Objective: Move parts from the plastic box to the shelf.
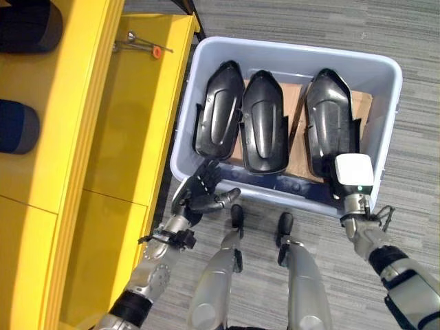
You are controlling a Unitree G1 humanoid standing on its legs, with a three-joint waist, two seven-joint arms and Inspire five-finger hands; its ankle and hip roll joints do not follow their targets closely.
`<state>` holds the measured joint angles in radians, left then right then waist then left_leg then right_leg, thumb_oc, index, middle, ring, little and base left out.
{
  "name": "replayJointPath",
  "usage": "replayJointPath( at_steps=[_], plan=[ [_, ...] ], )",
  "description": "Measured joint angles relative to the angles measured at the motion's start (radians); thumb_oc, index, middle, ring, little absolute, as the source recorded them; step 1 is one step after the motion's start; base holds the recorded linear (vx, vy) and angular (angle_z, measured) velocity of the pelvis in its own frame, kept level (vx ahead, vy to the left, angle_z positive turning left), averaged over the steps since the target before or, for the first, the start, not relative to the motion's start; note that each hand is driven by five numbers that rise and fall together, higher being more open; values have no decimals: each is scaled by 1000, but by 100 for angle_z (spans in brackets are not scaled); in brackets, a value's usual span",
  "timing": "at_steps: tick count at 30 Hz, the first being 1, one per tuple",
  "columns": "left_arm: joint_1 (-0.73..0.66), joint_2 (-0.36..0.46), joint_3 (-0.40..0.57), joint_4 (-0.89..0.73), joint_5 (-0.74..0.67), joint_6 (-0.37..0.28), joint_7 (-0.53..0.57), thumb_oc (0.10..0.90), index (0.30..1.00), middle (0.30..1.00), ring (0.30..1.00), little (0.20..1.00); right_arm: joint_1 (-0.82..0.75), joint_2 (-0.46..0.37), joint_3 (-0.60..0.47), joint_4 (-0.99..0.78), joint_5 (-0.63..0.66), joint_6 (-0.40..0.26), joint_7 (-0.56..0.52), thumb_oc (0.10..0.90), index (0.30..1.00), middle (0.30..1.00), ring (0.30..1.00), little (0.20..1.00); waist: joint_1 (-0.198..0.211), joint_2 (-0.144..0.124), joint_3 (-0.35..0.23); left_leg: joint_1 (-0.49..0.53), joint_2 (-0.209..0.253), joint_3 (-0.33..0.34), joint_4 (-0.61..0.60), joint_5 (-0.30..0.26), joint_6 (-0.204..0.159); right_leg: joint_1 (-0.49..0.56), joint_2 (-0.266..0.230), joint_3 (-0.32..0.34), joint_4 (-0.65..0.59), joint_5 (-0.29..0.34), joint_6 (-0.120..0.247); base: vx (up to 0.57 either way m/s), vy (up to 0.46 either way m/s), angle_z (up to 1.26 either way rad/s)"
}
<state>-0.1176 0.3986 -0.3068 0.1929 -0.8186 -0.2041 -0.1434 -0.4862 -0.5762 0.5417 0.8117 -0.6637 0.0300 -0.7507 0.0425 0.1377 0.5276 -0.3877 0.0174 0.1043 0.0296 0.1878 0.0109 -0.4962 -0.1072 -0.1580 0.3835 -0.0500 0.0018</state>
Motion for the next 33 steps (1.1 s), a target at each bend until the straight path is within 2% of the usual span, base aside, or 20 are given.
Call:
replayJointPath(
  at_steps=[1,2,7,8,9,14,15,17,18,21,24,29,33],
  plan=[
    [15,-2,4,-3,0,2,-1,900,1000,1000,1000,1000,33,-1,-9,-44,0,-10,3,400,300,300,300,300,-7,0,0,23,-1,0,-5,-3,5,28,1,0,-11,2,5,99,-3,-5],
    [33,-8,15,-5,-12,2,-19,900,1000,1000,1000,1000,79,-2,-11,-73,0,-51,-2,400,300,300,300,300,-14,0,0,63,-1,0,-14,-6,6,75,5,0,-30,4,5,114,-6,-2],
    [70,-33,60,-28,-80,2,-69,900,1000,1000,1000,1000,227,-20,-46,-258,-12,-116,-11,400,300,300,300,300,-25,-5,0,171,2,-1,-67,-11,9,199,20,-6,-118,16,12,107,0,-2],
    [76,-34,77,-39,-80,1,-73,900,1000,1000,1000,1000,251,-23,-57,-320,-45,-129,-11,400,300,300,300,300,-40,-8,0,190,5,-1,-81,-18,6,224,29,-4,-145,21,15,190,0,-8],
    [84,-36,89,-44,-80,3,-80,900,1000,1000,1000,1000,283,-22,-75,-382,-61,-132,-8,400,300,300,300,300,-38,-8,0,208,8,2,-94,-17,5,246,36,-3,-171,34,17,165,-1,-9],
    [147,-37,140,-102,-78,4,-108,900,1000,1000,1000,1000,373,-18,-161,-580,-102,-179,-14,400,300,300,300,300,-47,-33,-7,297,17,13,-109,-39,2,376,48,2,-282,64,22,149,13,-8],
    [176,-37,153,-129,-78,7,-109,900,1000,1000,1000,1000,396,-13,-205,-647,-103,-179,-14,400,300,300,300,300,-48,-50,-16,323,18,16,-109,-48,0,414,51,2,-312,71,24,133,28,-5],
    [207,-36,161,-139,-78,8,-110,900,1000,1000,1000,1000,399,-3,-234,-673,-102,-180,-27,400,300,300,300,300,-58,-81,-64,328,18,17,-109,-56,-1,433,53,2,-343,77,25,256,56,-2],
    [222,-37,160,-145,-77,27,-110,900,1000,1000,1000,1000,422,1,-291,-741,-102,-174,-10,400,300,300,300,300,-62,-110,-81,374,17,21,-109,-73,-6,490,54,2,-369,79,26,276,74,0],
    [274,-37,156,-145,-71,45,-115,900,1000,1000,1000,1000,469,10,-341,-838,-100,-180,-4,400,300,300,300,300,-69,-144,-177,405,14,29,-110,-96,-8,539,54,10,-413,82,31,113,66,-9],
    [282,-37,156,-146,-70,50,-141,900,1000,1000,1000,1000,486,8,-389,-920,-77,-223,25,400,300,300,300,300,-74,-167,-248,415,11,30,-109,-104,-6,556,53,10,-433,83,32,96,125,-2],
    [297,-40,154,-145,-59,54,-146,900,1000,1000,1000,1000,503,5,-399,-968,2,-253,108,400,300,300,300,300,-83,-158,-276,440,5,43,-110,-114,-1,578,47,19,-435,84,34,77,185,-4],
    [328,-43,154,-146,-36,96,-178,900,1000,1000,1000,1000,677,0,-431,-976,66,-246,230,400,300,300,300,300,-99,-144,-304,445,-6,60,-113,-125,13,575,32,34,-428,84,48,26,200,-10]
  ],
)
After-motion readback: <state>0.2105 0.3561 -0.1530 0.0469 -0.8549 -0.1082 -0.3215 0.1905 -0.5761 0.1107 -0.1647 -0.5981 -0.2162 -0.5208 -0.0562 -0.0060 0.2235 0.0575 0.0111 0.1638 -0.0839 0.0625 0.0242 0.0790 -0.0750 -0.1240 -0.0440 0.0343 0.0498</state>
